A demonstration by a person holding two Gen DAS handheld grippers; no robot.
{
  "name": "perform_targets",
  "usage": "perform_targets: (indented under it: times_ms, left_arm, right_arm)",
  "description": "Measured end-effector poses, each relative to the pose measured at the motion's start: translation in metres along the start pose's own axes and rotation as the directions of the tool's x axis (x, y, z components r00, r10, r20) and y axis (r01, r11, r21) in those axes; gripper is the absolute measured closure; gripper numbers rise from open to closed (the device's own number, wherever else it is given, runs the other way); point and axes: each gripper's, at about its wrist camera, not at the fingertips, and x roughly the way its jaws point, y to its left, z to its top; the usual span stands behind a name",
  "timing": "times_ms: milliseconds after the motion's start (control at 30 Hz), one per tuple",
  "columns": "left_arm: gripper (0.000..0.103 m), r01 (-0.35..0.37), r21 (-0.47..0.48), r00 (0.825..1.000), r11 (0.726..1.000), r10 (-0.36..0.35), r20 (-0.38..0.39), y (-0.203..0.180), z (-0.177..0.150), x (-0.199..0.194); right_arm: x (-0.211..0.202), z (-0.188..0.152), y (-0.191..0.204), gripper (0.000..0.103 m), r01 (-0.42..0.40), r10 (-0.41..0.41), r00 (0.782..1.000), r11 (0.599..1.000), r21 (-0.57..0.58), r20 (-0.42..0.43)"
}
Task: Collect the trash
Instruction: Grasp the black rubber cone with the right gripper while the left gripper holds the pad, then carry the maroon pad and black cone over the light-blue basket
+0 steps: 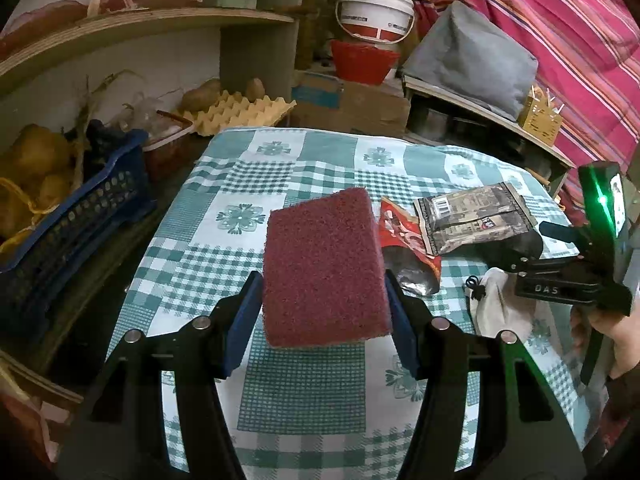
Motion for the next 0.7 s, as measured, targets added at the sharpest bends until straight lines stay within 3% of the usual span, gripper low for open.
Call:
perform_targets:
  times_ms: [100,333,700]
  left_arm:
    - [0.045,0.000,-0.007,1.000,1.000,0.000,0.004,-0.001,0.000,-0.001]
    - [0.045,0.007,-0.012,1.000,1.000,-0.007,0.013,-0.010,0.003,-0.004]
    - [0.045,0.050,0.035,0.998,0.998,-0.051,0.044,-0.059,0.008,-0.022]
  right_arm:
    - [0.004,-0.002,-0.002,0.014,-0.030,0.031,0.999,0.999,0.013,-0.011]
    - [-0.011,-0.011,-0.023,0.014,-0.042,0.042,0.999,0.998,0.051,0.005]
    - [-0.071,-0.048,-0.112,0.014,0.002,-0.011,0.999,0.981,0.196,0.044]
